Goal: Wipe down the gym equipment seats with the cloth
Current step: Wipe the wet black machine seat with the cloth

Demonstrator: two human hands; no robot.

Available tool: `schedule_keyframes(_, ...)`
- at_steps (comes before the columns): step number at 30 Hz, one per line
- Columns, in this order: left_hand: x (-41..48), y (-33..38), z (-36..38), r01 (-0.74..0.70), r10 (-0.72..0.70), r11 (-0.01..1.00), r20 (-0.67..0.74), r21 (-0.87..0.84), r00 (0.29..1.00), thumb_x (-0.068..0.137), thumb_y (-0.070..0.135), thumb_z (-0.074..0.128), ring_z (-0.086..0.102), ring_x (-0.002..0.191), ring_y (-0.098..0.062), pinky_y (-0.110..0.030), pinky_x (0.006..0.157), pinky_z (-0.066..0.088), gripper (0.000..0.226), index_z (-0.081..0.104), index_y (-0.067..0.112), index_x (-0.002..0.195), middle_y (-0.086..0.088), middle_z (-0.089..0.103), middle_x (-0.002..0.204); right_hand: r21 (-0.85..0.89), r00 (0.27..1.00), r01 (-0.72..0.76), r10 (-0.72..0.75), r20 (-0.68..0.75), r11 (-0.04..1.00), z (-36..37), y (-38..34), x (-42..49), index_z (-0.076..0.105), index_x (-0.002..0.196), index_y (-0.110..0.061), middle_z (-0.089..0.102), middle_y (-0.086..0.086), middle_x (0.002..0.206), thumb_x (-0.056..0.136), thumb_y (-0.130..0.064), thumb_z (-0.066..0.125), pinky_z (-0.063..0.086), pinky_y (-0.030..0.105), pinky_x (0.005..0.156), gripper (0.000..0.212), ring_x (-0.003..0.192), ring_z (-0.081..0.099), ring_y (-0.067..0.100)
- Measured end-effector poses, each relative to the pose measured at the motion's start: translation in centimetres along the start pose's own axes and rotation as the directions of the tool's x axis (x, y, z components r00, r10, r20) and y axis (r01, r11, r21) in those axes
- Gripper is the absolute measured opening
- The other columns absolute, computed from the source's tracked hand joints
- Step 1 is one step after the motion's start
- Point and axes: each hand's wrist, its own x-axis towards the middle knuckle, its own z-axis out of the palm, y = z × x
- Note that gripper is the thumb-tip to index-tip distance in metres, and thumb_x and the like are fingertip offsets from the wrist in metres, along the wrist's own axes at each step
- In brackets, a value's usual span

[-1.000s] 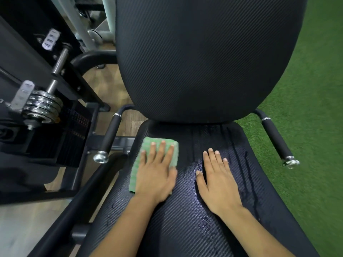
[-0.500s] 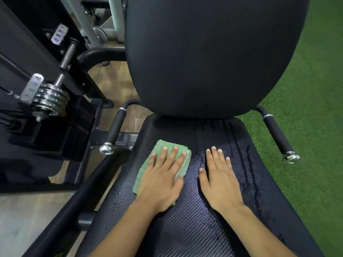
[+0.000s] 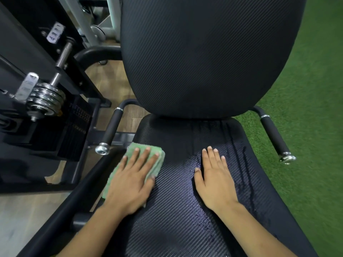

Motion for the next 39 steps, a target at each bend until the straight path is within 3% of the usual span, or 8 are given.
schedule_keyframes(2, 2.4, 0.3, -0.2, 0.123, -0.123, 0.992, -0.001, -0.011, 0.992, 0.08, 0.053, -0.002, -0.008, 0.147, -0.019, -0.038, 0.119, -0.003, 0.072, -0.002, 0.038, 0.15, 0.01, -0.004, 0.159, -0.001, 1.0, 0.006, -0.006, -0.009, 1.0, 0.0, -0.1, 0.4, 0.005, 0.153, -0.009, -0.001, 0.007, 0.161, 0.081, -0.049, -0.005, -0.015, 0.028, 0.113, 0.082, 0.148, -0.006, 0.017)
schedule_keyframes(4, 4.4, 2.4, -0.2, 0.13, -0.13, 0.992, 0.002, 0.002, 0.992, 0.075, 0.051, -0.005, -0.01, 0.147, -0.02, -0.041, 0.118, -0.005, 0.079, -0.001, 0.035, 0.151, 0.007, -0.006, 0.16, 0.007, 1.0, -0.007, 0.007, -0.013, 1.0, 0.1, 0.0, 0.9, 0.005, 0.153, -0.009, -0.001, 0.007, 0.161, 0.087, -0.046, 0.003, -0.015, 0.028, 0.114, 0.075, 0.148, -0.006, 0.017)
schedule_keyframes(9, 3.0, 3.0, 0.6, -0.194, 0.194, 0.981, 0.069, -0.001, 0.979, 0.087, 0.05, 0.006, -0.014, 0.146, -0.013, -0.037, 0.118, -0.009, 0.065, 0.001, 0.039, 0.15, 0.014, -0.009, 0.157, -0.001, 1.0, -0.02, 0.02, -0.015, 1.0, 0.1, 0.8, 1.5, 0.005, 0.153, -0.01, -0.002, 0.006, 0.161, 0.081, -0.049, -0.006, -0.014, 0.028, 0.115, 0.083, 0.148, -0.006, 0.017)
schedule_keyframes(15, 7.2, 2.6, 0.4, 0.158, -0.159, 0.987, 0.02, 0.01, 0.987, 0.073, 0.051, -0.005, -0.009, 0.147, -0.018, -0.039, 0.117, -0.007, 0.08, 0.001, 0.036, 0.151, 0.008, -0.004, 0.16, 0.031, 0.999, -0.007, 0.009, -0.048, 0.999, 0.4, 1.1, 1.4, 0.009, 0.152, -0.008, 0.003, 0.007, 0.161, 0.083, -0.048, -0.001, -0.012, 0.029, 0.115, 0.081, 0.148, -0.003, 0.017)
schedule_keyframes(22, 6.4, 2.6, 0.6, -0.276, 0.275, 0.961, 0.111, -0.01, 0.955, 0.087, 0.052, 0.007, -0.012, 0.146, -0.01, -0.035, 0.118, -0.008, 0.062, 0.003, 0.043, 0.149, 0.017, -0.005, 0.157, 0.086, 0.998, 0.003, 0.003, -0.063, 0.996, 0.3, 1.2, 1.2, 0.012, 0.153, -0.009, 0.005, 0.006, 0.161, 0.086, -0.047, 0.003, -0.011, 0.029, 0.116, 0.078, 0.148, -0.002, 0.015)
schedule_keyframes(28, 11.0, 4.3, 0.9, 0.049, -0.05, 0.999, 0.068, 0.011, 0.996, 0.081, 0.053, -0.001, -0.011, 0.147, -0.017, -0.04, 0.117, -0.008, 0.072, -0.001, 0.036, 0.151, 0.007, -0.005, 0.16, 0.105, 0.996, -0.005, 0.014, -0.089, 0.995, 0.6, 1.1, 1.3, 0.016, 0.152, -0.007, 0.01, 0.007, 0.16, 0.088, -0.044, 0.008, -0.009, 0.03, 0.118, 0.075, 0.148, 0.002, 0.017)
schedule_keyframes(34, 9.7, 3.4, 0.7, -0.266, 0.267, 0.964, 0.105, -0.027, 0.958, 0.085, 0.055, 0.003, -0.011, 0.146, -0.009, -0.034, 0.118, -0.008, 0.062, -0.003, 0.044, 0.147, 0.017, -0.005, 0.156, 0.112, 0.997, 0.007, 0.003, -0.083, 0.994, 0.5, 1.2, 1.4, 0.015, 0.152, -0.007, 0.008, 0.007, 0.16, 0.088, -0.044, 0.009, -0.014, 0.028, 0.115, 0.075, 0.148, 0.0, 0.017)
schedule_keyframes(39, 12.1, 3.6, 0.9, 0.054, -0.058, 0.997, 0.075, 0.061, 0.995, 0.086, 0.051, 0.006, -0.008, 0.147, -0.017, -0.04, 0.117, -0.006, 0.067, 0.002, 0.036, 0.151, 0.008, -0.003, 0.16, 0.113, 0.995, -0.01, 0.02, -0.096, 0.994, 0.7, 1.1, 1.4, 0.016, 0.152, -0.006, 0.009, 0.007, 0.16, 0.088, -0.043, 0.01, -0.011, 0.029, 0.117, 0.074, 0.148, 0.0, 0.017)
